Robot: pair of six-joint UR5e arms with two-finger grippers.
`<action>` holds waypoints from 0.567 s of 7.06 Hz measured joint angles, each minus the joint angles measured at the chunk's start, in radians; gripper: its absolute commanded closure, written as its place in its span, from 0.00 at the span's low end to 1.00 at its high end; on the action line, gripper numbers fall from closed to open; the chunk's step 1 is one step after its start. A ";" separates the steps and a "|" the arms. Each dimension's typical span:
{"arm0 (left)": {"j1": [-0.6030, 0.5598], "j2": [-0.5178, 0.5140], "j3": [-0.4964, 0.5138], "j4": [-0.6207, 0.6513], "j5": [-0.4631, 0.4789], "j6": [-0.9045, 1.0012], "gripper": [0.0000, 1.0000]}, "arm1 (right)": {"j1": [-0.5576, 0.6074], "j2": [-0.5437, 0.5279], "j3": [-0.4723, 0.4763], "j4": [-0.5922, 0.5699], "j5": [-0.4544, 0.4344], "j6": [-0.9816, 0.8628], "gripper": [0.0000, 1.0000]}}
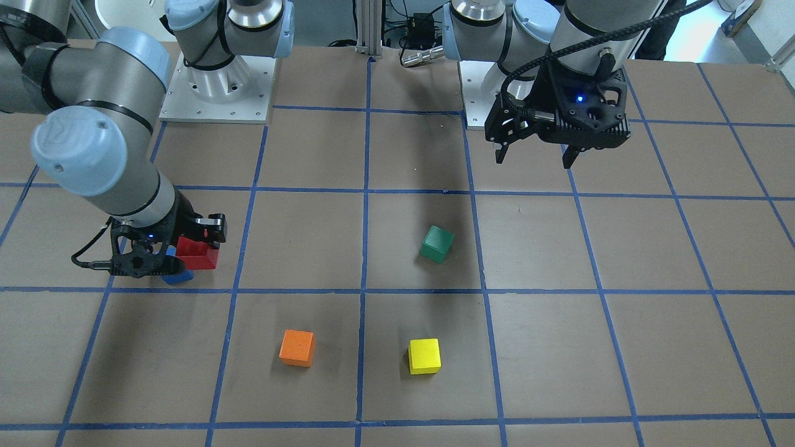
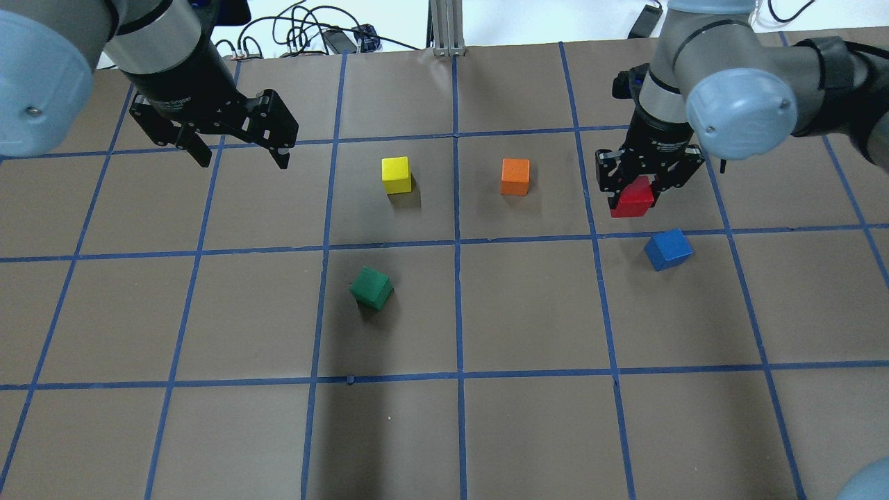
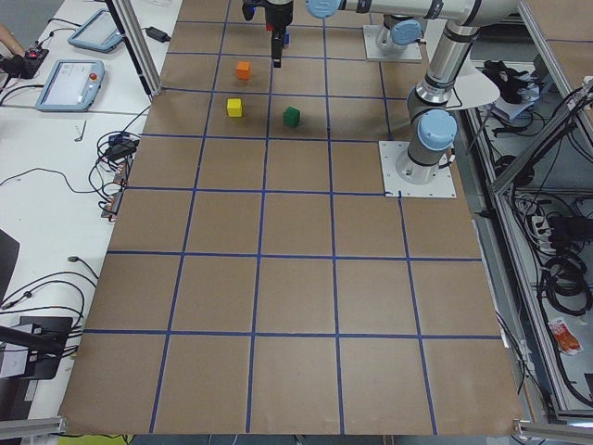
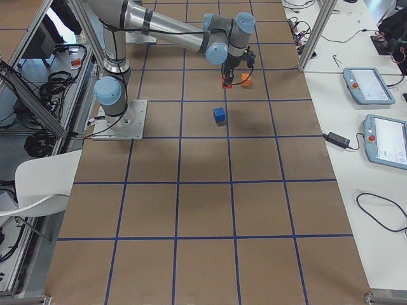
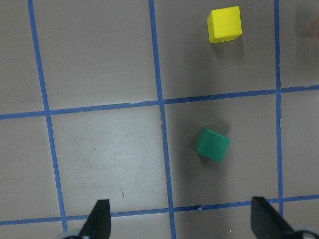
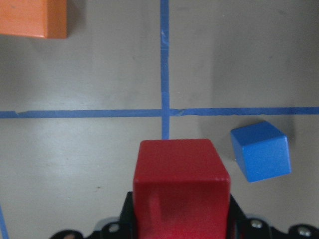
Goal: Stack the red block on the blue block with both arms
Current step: 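Carry the red cube with the right gripper over the blue cube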
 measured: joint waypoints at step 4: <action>0.000 0.000 -0.001 0.000 0.000 0.001 0.00 | -0.169 -0.034 0.131 -0.087 -0.002 -0.347 1.00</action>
